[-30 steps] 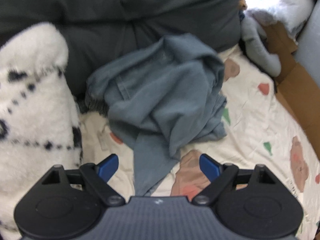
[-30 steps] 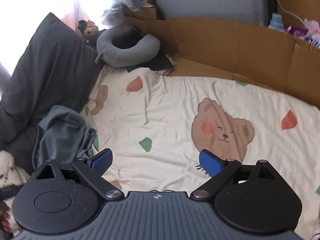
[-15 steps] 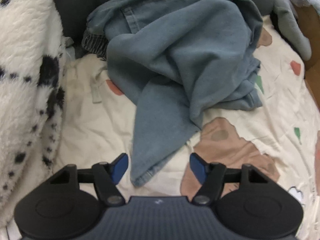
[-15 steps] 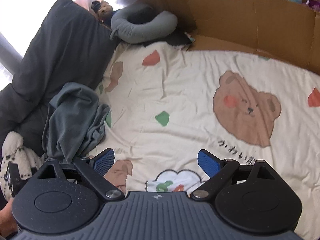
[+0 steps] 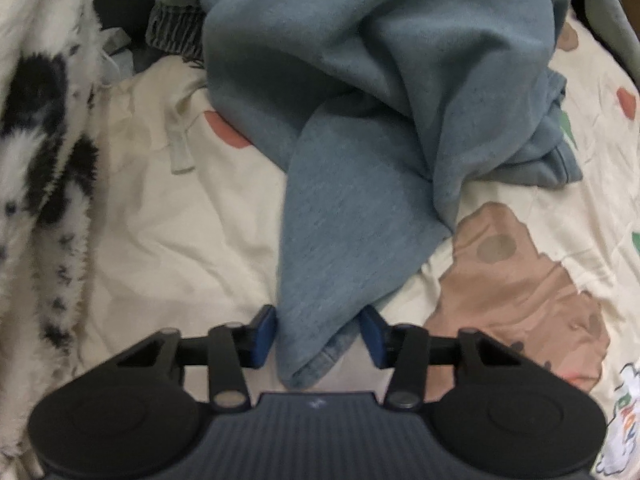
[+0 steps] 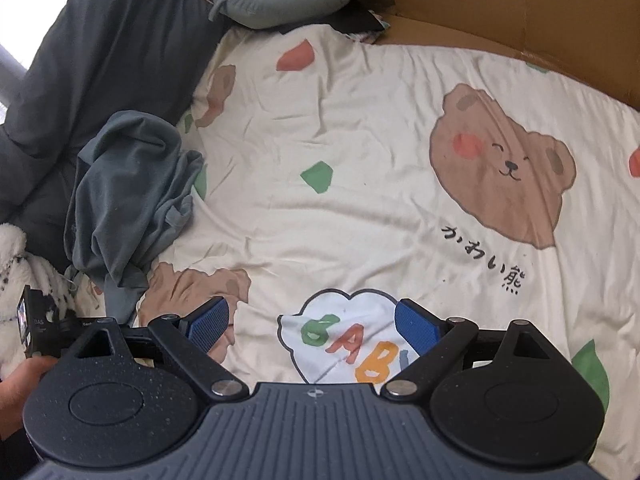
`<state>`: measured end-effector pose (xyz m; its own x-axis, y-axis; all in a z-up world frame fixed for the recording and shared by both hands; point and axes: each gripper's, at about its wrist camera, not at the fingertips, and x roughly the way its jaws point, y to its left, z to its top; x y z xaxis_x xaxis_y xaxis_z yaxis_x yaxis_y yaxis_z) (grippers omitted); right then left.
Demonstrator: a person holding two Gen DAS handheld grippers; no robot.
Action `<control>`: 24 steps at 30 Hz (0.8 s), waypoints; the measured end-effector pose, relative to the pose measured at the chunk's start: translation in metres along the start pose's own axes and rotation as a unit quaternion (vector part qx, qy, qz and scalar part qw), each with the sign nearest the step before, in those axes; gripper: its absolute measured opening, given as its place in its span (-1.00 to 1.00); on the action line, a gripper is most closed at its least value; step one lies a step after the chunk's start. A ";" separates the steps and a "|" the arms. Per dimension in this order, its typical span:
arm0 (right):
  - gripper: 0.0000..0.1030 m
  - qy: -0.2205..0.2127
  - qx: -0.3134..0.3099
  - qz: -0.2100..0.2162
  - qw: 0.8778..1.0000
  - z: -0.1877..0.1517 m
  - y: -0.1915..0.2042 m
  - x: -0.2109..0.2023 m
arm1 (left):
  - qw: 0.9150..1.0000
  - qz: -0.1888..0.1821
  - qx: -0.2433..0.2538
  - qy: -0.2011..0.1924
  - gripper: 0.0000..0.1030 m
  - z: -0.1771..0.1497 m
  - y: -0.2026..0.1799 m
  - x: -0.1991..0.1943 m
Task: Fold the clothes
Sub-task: 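Grasp a denim edge with the left gripper while the right gripper grasps a leg hem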
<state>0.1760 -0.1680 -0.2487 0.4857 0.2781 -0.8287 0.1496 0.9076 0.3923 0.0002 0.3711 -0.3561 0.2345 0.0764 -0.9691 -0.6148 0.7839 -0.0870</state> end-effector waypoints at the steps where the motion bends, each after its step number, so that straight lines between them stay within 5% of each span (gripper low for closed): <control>1: 0.81 0.000 0.000 0.001 1.000 0.000 0.000 0.001 | 1.000 0.000 0.003 -0.002 -0.21 -0.001 -0.001 -0.001; 3: 0.81 0.000 0.001 0.003 1.000 0.000 0.001 0.002 | 1.000 0.000 0.010 -0.005 -0.47 -0.002 -0.002 -0.003; 4: 0.81 0.000 0.000 0.003 1.000 0.000 0.002 0.003 | 1.000 -0.001 0.012 -0.010 -0.80 -0.003 -0.003 -0.008; 5: 0.81 0.000 -0.003 0.004 1.000 0.001 0.004 0.004 | 1.000 -0.002 0.014 -0.015 -0.83 -0.004 -0.003 -0.013; 15: 0.81 -0.024 -0.026 0.033 0.999 0.008 0.027 -0.003 | 0.994 -0.086 0.037 -0.054 -0.90 -0.004 -0.024 -0.065; 24: 0.81 -0.035 -0.046 0.062 0.996 0.006 0.042 -0.012 | 0.979 -0.167 0.093 -0.071 -0.90 -0.014 -0.091 -0.106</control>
<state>0.1817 -0.1353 -0.2205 0.5556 0.3709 -0.7442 0.0068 0.8930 0.4501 0.0208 0.2827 -0.2490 0.5098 -0.1280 -0.8507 -0.3417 0.8774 -0.3368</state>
